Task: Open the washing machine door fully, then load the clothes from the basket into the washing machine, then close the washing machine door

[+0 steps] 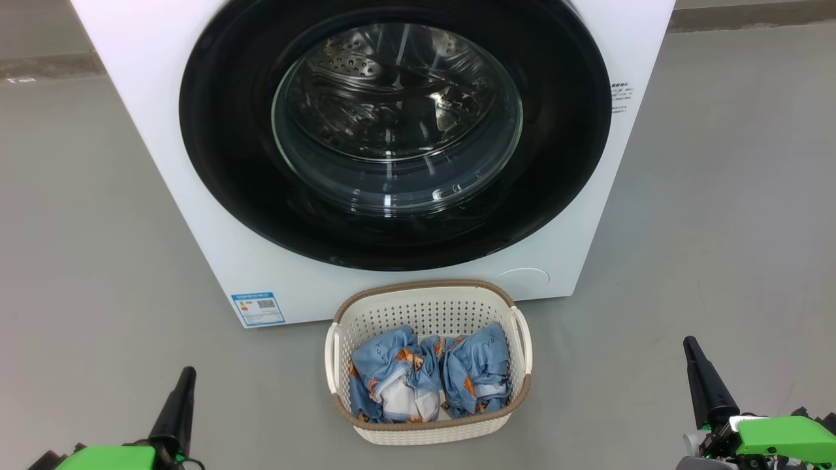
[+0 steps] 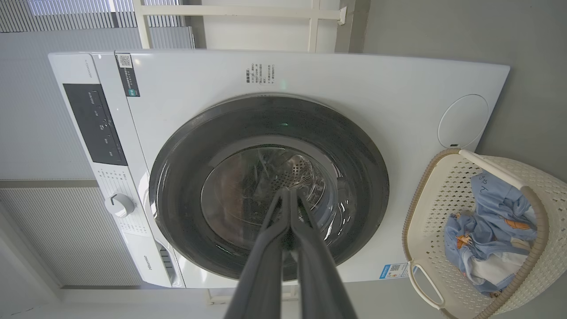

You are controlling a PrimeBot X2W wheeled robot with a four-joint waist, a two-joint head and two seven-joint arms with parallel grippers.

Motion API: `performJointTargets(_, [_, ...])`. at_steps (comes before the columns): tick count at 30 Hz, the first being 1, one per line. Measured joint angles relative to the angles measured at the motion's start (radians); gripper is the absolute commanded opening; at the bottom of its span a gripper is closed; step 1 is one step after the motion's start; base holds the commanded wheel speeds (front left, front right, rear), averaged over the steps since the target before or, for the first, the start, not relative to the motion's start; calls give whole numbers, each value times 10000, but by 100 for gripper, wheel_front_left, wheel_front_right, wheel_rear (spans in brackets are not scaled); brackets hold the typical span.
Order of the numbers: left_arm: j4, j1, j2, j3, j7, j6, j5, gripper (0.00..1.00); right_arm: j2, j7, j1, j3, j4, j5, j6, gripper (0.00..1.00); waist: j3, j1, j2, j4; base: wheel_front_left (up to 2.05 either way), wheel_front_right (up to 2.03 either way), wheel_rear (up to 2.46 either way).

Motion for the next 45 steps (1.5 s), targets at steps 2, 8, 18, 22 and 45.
performJointTargets(2, [0, 0, 0, 0, 0, 0, 0, 0, 0, 0, 0, 0, 0, 0, 0, 0, 0, 0, 0, 0, 0, 0, 0])
performJointTargets(8, [0, 0, 0, 2, 0, 0, 2, 0, 0, 0, 0, -2, 0, 0, 0, 0, 0, 0, 1, 0, 0, 0, 0])
performJointTargets(18, [0, 0, -6, 4, 2, 0, 2, 0, 0, 0, 0, -2, 0, 0, -2, 0, 0, 0, 0, 0, 0, 0, 0])
performJointTargets(22, [0, 0, -10, 6, 2, 0, 2, 0, 2, 0, 0, -2, 0, 0, 0, 0, 0, 0, 1, 0, 0, 0, 0])
performJointTargets(45, [251, 142, -94, -31, -2, 2, -4, 100, 50, -6, 127, 0, 290, 0, 0, 100, 0, 0, 0, 0, 0, 0, 0])
